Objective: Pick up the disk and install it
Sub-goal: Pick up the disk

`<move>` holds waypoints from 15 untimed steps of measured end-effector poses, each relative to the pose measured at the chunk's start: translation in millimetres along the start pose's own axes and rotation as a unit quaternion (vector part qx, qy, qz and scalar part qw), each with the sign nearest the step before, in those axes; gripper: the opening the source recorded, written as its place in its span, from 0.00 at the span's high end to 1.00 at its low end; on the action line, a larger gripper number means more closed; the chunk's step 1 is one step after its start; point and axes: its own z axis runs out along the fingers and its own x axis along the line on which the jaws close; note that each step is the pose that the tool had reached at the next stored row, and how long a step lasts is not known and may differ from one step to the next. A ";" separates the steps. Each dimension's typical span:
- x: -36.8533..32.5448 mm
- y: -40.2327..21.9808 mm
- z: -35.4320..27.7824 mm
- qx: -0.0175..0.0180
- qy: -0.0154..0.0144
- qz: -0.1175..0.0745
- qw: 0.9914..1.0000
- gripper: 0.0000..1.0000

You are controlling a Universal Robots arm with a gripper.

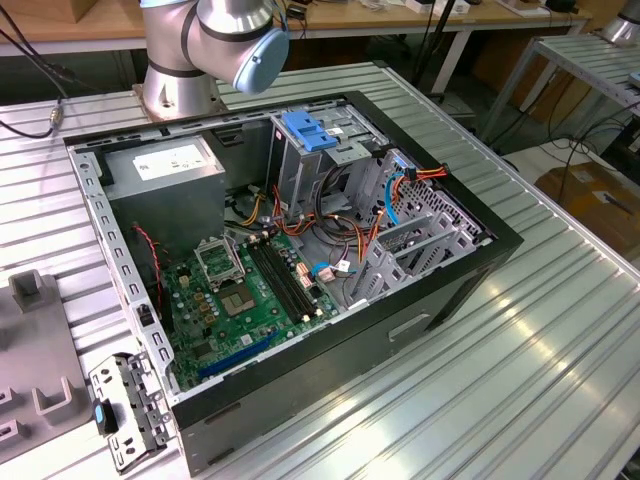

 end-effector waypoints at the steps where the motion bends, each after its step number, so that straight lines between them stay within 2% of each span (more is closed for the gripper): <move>1: 0.0 0.0 0.1 0.000 -0.001 0.018 1.000 0.89; 6: 0.0 0.0 0.3 0.001 -0.003 0.064 0.998 0.89; 8: 0.1 -0.4 1.5 0.001 -0.005 0.090 0.996 0.89; 11: 1.2 -4.5 3.3 0.001 -0.005 0.103 0.995 0.89; 14: 2.2 -9.9 5.2 0.001 -0.006 0.108 0.994 0.89; 15: 2.5 -10.5 6.1 0.002 -0.006 0.113 0.994 0.89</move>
